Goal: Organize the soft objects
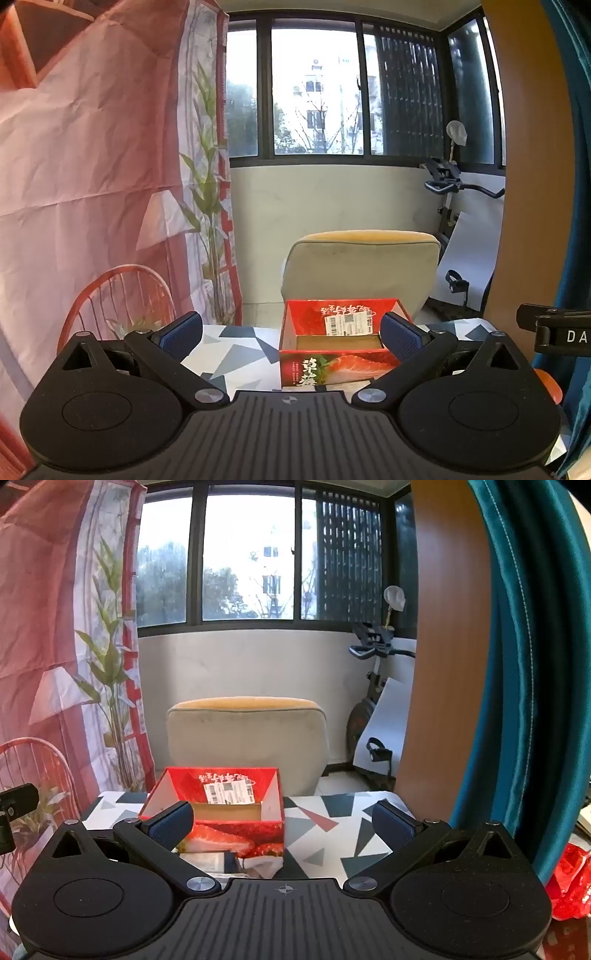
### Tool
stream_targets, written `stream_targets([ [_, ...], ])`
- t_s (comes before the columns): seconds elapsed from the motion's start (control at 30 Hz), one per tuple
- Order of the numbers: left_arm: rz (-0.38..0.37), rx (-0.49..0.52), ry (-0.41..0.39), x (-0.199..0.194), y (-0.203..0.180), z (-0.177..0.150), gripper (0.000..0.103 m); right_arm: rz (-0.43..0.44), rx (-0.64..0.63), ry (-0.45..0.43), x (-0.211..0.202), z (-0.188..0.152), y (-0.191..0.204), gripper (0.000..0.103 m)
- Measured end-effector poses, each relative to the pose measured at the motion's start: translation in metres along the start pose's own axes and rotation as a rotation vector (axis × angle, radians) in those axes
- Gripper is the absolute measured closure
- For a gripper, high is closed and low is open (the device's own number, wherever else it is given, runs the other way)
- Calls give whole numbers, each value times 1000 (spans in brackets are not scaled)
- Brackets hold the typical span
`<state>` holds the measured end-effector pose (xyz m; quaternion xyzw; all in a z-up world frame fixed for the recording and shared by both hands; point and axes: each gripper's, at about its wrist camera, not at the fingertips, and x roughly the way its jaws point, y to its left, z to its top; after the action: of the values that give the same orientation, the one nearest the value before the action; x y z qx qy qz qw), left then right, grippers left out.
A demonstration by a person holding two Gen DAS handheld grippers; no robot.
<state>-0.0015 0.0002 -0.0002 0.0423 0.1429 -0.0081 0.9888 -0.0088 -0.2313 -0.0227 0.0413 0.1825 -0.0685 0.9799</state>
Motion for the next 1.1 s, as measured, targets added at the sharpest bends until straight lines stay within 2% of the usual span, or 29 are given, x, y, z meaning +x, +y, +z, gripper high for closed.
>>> stream_targets([
  [0.13, 4, 21, 6, 0, -7, 2, 0, -1, 1, 5, 0, 0, 0, 0],
  [1.1, -5, 5, 21, 1, 1, 1, 0, -1, 3, 0, 0, 0, 1, 0],
])
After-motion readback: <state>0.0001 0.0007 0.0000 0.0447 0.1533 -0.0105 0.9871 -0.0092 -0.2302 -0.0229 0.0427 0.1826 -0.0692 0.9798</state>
